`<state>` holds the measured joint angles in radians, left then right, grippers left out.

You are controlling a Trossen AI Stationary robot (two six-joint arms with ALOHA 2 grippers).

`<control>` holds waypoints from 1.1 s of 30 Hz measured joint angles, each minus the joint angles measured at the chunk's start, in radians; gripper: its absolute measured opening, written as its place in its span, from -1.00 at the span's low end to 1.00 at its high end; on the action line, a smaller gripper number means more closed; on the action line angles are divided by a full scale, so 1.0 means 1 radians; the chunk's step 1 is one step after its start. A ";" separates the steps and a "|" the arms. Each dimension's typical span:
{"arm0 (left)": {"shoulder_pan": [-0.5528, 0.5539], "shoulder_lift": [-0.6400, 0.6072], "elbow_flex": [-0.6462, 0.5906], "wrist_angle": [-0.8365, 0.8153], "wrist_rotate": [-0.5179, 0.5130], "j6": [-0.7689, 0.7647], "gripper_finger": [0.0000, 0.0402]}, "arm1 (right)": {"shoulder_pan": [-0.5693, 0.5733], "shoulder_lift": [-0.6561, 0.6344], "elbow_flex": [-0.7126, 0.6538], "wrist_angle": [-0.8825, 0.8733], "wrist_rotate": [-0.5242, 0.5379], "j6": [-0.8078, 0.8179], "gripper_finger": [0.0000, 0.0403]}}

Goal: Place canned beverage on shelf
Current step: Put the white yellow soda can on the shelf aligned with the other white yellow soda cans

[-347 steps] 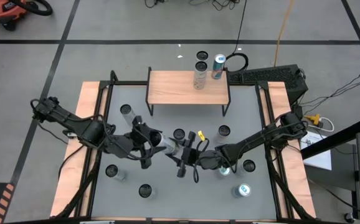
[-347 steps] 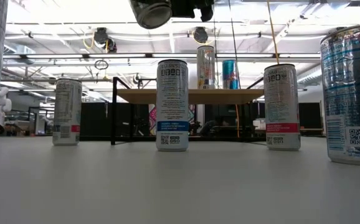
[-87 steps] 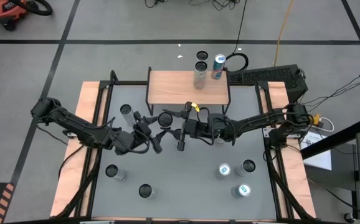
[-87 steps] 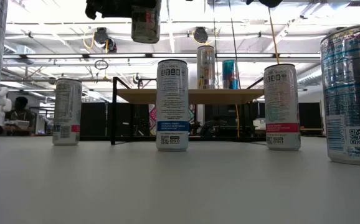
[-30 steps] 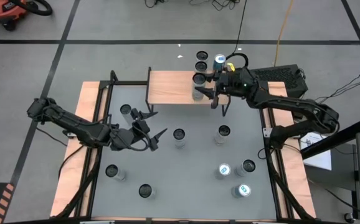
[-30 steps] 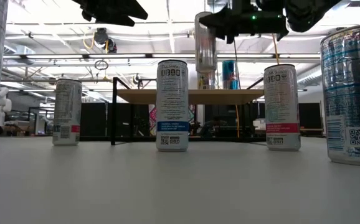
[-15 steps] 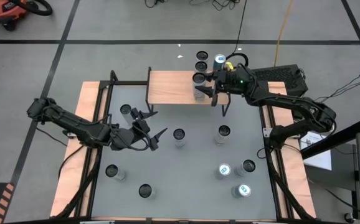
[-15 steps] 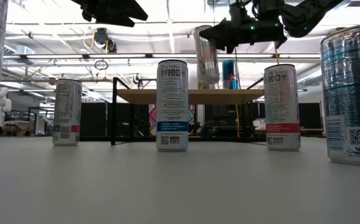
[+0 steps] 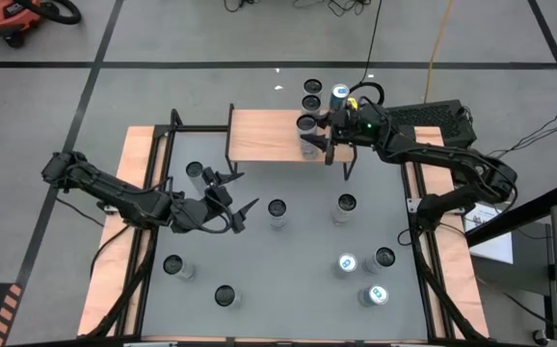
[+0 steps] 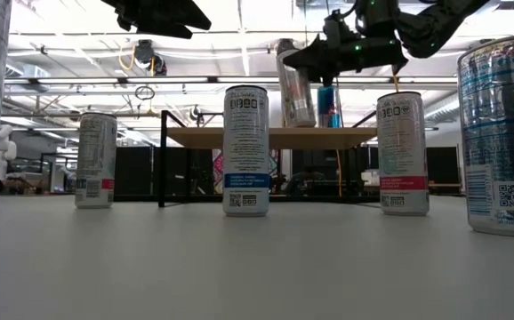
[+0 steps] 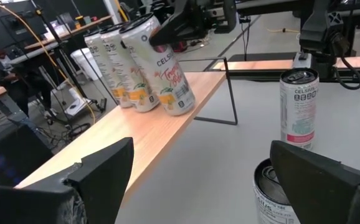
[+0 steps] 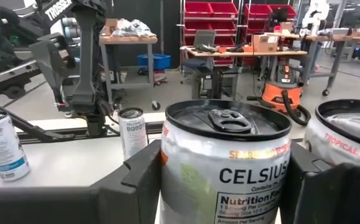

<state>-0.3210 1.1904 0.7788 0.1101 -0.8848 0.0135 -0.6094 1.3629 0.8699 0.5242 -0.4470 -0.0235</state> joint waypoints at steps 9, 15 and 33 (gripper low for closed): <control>0.000 0.000 0.000 -0.008 0.000 -0.006 0.84 | 0.000 0.008 0.001 -0.002 0.000 -0.003 -0.12; 0.000 0.000 0.000 -0.015 0.000 -0.007 0.84 | -0.009 0.008 0.001 -0.007 0.000 0.007 0.01; 0.000 0.000 0.000 -0.018 0.000 -0.008 0.84 | -0.018 -0.013 0.000 -0.033 0.001 0.023 0.13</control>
<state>-0.3210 1.1908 0.7784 0.0917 -0.8852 0.0059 -0.6279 1.3496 0.8700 0.4911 -0.4462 -0.0010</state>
